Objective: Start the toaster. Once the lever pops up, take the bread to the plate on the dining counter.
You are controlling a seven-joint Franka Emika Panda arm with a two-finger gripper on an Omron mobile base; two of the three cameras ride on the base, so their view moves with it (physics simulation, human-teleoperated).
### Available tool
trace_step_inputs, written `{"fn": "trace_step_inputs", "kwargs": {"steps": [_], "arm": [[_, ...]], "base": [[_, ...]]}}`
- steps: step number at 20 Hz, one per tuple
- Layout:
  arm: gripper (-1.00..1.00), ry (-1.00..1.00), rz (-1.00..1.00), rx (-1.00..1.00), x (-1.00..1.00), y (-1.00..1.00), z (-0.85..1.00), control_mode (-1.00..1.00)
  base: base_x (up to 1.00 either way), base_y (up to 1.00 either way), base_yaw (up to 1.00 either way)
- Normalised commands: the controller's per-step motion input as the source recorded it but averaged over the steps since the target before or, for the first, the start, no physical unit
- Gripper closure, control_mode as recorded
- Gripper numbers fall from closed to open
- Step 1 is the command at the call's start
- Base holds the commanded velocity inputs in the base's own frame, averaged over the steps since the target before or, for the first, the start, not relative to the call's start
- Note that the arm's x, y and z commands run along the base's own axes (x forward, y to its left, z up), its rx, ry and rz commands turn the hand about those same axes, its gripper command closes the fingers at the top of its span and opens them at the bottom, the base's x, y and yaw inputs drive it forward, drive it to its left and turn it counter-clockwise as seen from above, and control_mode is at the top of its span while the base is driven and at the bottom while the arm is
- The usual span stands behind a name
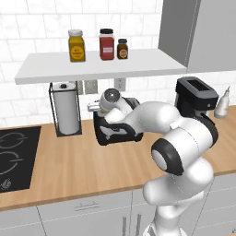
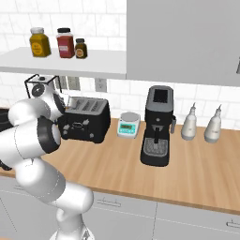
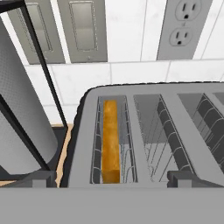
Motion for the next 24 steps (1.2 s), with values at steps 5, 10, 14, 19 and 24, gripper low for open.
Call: {"fn": "trace_step_inputs", "kwargs": {"steps": [5,10,14,19,24], "arm": [[-1.00,0.00,0.00,0.00,0.00,0.00,0.00,-1.00],[-1.00,0.00,0.00,0.00,0.00,0.00,0.00,-1.00],[-1.00,0.00,0.00,0.00,0.00,0.00,0.00,-1.00],[-1.00,0.00,0.00,0.00,0.00,0.00,0.00,-1.00],[-1.00,0.00,0.00,0.00,0.00,0.00,0.00,-1.00]], "base": [[0.00,0.00,0.00],[0.00,0.00,0.00],[0.00,0.00,0.00],[0.00,0.00,0.00],[0.00,0.00,0.00]]}}
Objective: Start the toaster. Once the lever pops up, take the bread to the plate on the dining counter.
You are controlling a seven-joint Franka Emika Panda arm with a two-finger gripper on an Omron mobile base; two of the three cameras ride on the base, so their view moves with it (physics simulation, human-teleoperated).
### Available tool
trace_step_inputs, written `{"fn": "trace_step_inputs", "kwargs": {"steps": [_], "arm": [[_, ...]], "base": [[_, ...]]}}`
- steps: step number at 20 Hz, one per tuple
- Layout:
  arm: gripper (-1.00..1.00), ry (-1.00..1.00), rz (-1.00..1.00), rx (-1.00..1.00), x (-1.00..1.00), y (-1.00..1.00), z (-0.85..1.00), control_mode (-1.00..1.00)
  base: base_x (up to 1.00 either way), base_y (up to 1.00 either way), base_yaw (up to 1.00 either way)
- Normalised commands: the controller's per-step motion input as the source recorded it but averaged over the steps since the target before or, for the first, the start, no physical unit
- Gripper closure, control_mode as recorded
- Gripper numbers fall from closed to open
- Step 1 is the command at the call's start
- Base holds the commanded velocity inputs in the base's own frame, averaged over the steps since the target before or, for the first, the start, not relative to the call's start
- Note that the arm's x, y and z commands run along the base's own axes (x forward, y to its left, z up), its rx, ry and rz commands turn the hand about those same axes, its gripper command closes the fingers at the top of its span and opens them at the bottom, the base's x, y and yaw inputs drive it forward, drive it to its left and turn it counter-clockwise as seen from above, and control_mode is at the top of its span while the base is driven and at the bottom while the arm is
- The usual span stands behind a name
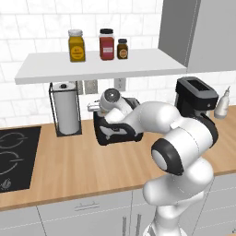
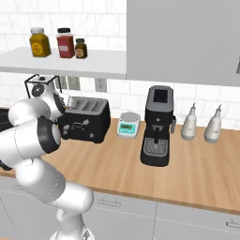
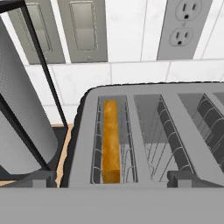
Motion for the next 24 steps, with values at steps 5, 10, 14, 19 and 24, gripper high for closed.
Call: {"fn": "trace_step_inputs", "kwargs": {"steps": [5,10,14,19,24], "arm": [[-1.00,0.00,0.00,0.00,0.00,0.00,0.00,-1.00],[-1.00,0.00,0.00,0.00,0.00,0.00,0.00,-1.00],[-1.00,0.00,0.00,0.00,0.00,0.00,0.00,-1.00],[-1.00,0.00,0.00,0.00,0.00,0.00,0.00,-1.00],[-1.00,0.00,0.00,0.00,0.00,0.00,0.00,-1.00]], "base": [[0.00,0.00,0.00],[0.00,0.00,0.00],[0.00,0.00,0.00],[0.00,0.00,0.00],[0.00,0.00,0.00]]}}
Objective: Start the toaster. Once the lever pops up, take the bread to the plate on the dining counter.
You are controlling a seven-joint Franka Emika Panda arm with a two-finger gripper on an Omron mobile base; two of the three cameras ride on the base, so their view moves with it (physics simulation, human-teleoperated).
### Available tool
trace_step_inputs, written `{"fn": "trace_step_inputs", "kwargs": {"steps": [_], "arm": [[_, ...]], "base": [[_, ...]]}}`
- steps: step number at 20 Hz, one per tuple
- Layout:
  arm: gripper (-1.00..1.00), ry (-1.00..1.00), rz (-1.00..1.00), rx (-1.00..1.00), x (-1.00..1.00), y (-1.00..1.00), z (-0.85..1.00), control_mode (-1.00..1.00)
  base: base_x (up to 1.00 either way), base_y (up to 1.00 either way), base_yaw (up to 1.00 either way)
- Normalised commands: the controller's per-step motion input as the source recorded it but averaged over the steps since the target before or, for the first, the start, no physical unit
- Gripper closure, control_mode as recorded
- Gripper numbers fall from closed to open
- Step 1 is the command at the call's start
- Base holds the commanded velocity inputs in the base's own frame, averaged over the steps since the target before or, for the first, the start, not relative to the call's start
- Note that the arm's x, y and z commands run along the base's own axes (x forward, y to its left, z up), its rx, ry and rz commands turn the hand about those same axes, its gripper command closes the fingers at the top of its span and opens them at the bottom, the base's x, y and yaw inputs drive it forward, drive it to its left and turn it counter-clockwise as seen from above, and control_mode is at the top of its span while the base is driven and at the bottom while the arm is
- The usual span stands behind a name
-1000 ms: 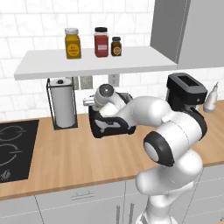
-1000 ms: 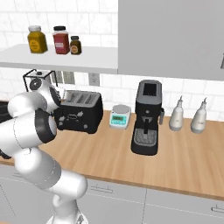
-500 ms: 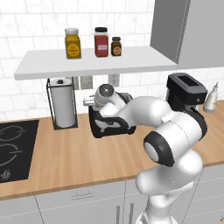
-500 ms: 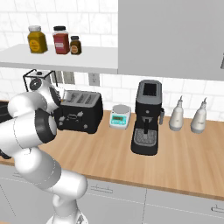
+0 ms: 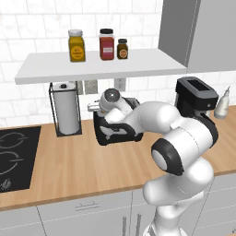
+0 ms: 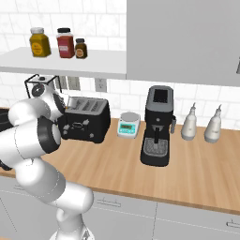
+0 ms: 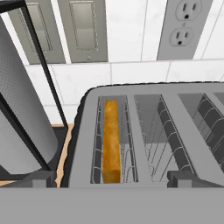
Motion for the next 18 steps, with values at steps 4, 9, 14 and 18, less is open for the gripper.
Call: {"fn": "trace_step_inputs", "kwargs": {"steps": [4,9,14,18], "arm": [[-1.00,0.00,0.00,0.00,0.00,0.00,0.00,-1.00],[-1.00,0.00,0.00,0.00,0.00,0.00,0.00,-1.00],[-1.00,0.00,0.00,0.00,0.00,0.00,0.00,-1.00],[-1.00,0.00,0.00,0.00,0.00,0.00,0.00,-1.00]], "base": [[0.00,0.00,0.00],[0.00,0.00,0.00],[0.00,0.00,0.00],[0.00,0.00,0.00]]}}
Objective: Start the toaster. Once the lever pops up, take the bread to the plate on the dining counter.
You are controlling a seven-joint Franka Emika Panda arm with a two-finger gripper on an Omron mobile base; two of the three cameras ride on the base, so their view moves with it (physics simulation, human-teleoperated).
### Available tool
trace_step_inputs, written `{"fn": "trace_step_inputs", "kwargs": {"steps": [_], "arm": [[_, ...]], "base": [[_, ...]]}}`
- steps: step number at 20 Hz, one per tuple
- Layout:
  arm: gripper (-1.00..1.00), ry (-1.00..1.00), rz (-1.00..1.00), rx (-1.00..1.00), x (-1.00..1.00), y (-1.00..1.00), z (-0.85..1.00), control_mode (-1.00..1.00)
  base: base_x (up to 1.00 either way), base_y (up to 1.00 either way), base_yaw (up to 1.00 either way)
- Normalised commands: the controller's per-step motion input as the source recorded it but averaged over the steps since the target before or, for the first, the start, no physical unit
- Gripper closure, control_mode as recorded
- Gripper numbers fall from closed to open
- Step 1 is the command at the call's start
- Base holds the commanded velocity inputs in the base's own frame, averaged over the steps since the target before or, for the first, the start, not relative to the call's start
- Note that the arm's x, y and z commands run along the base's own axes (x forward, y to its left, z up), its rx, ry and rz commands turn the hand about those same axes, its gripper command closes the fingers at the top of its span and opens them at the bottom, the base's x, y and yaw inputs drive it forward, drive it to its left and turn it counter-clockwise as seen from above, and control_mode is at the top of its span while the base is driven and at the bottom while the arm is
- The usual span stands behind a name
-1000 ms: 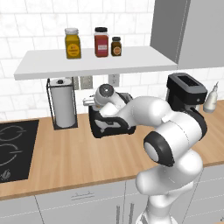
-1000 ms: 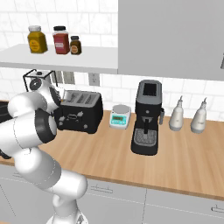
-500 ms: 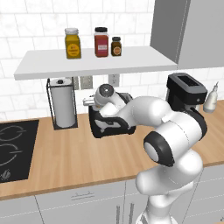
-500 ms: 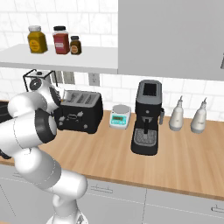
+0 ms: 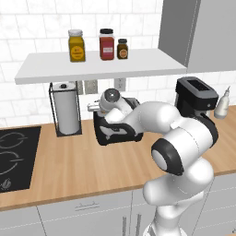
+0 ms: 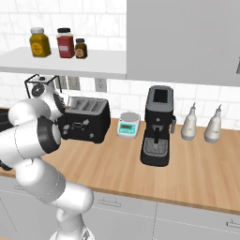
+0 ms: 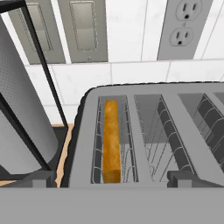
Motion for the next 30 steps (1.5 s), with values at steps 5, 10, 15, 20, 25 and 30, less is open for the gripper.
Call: {"fn": "trace_step_inputs", "kwargs": {"steps": [5,10,15,20,25,30], "arm": [[-1.00,0.00,0.00,0.00,0.00,0.00,0.00,-1.00],[-1.00,0.00,0.00,0.00,0.00,0.00,0.00,-1.00],[-1.00,0.00,0.00,0.00,0.00,0.00,0.00,-1.00],[-1.00,0.00,0.00,0.00,0.00,0.00,0.00,-1.00],[-1.00,0.00,0.00,0.00,0.00,0.00,0.00,-1.00],[-1.00,0.00,0.00,0.00,0.00,0.00,0.00,-1.00]], "base": [[0.00,0.00,0.00],[0.00,0.00,0.00],[0.00,0.00,0.00],[0.00,0.00,0.00],[0.00,0.00,0.00],[0.00,0.00,0.00]]}}
